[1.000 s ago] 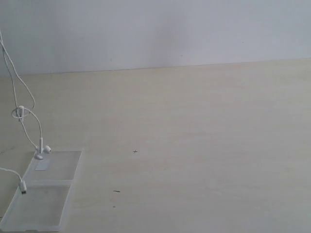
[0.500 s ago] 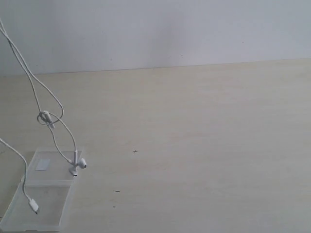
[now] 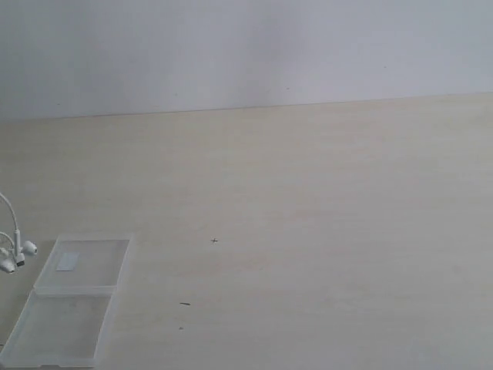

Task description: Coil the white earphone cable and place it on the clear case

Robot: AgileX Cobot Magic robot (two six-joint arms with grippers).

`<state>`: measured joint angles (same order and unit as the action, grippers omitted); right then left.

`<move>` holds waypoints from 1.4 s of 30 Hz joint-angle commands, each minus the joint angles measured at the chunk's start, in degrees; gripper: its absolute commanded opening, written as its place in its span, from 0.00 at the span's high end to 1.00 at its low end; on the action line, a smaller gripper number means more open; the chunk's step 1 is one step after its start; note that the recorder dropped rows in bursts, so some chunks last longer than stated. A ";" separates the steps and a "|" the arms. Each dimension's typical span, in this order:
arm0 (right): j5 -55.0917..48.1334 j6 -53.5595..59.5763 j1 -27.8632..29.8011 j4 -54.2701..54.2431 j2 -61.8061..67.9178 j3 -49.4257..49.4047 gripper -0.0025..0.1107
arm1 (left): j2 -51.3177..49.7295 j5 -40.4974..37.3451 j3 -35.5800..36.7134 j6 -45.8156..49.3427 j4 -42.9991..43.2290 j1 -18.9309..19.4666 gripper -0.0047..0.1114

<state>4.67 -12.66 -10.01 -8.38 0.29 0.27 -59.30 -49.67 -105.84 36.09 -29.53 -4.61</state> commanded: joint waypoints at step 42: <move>47.89 -58.87 -17.98 76.77 62.23 38.65 0.61 | 0.64 -5.82 -0.24 8.11 -31.66 0.04 0.96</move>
<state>55.08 -75.46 -24.87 66.73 59.93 36.45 -58.76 -52.19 -105.86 42.70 -57.62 -4.61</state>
